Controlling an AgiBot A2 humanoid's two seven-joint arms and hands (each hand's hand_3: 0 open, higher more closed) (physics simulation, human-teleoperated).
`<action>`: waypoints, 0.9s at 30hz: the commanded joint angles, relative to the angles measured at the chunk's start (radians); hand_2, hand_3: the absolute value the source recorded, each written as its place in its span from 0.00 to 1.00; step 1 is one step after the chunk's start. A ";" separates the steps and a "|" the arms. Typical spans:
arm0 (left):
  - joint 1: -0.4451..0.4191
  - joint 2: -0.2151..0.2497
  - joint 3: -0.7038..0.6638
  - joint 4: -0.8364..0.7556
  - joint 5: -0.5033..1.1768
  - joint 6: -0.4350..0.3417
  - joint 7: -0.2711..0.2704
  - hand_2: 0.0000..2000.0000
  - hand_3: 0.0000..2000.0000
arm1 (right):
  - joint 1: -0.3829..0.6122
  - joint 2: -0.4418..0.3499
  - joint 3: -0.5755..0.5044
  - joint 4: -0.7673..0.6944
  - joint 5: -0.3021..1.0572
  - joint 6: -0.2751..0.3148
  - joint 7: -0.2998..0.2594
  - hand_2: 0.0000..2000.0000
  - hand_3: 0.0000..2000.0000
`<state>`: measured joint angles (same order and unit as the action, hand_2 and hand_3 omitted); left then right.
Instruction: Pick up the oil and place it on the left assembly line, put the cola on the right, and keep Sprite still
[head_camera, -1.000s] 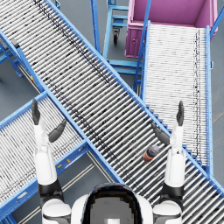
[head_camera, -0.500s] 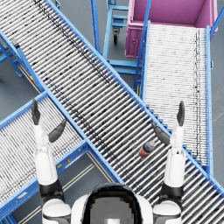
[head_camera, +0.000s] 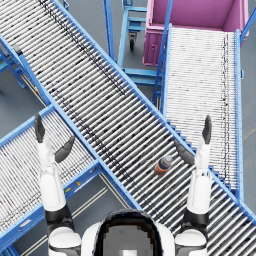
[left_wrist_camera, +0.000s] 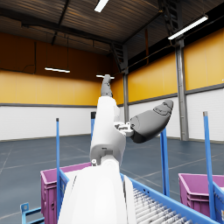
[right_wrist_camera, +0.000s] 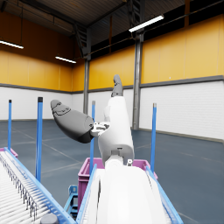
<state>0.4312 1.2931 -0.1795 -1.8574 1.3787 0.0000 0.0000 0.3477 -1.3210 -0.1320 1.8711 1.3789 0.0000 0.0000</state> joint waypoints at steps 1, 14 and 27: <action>0.008 -0.002 -0.008 -0.006 0.000 0.000 0.000 0.00 0.00 | -0.002 -0.001 0.001 0.008 0.000 0.000 0.000 0.00 0.00; 0.009 0.005 -0.010 -0.001 0.000 0.000 0.000 0.00 0.00 | -0.101 -0.021 0.041 0.031 0.000 0.000 0.000 0.00 0.00; -0.023 0.021 0.009 0.002 0.000 0.000 0.000 0.00 0.00 | -0.245 -0.025 0.203 -0.050 0.000 0.000 0.000 0.00 0.00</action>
<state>0.4071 1.3151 -0.1683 -1.8549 1.3787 0.0000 0.0000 0.1108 -1.3493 0.0342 1.8587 1.3790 0.0000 0.0000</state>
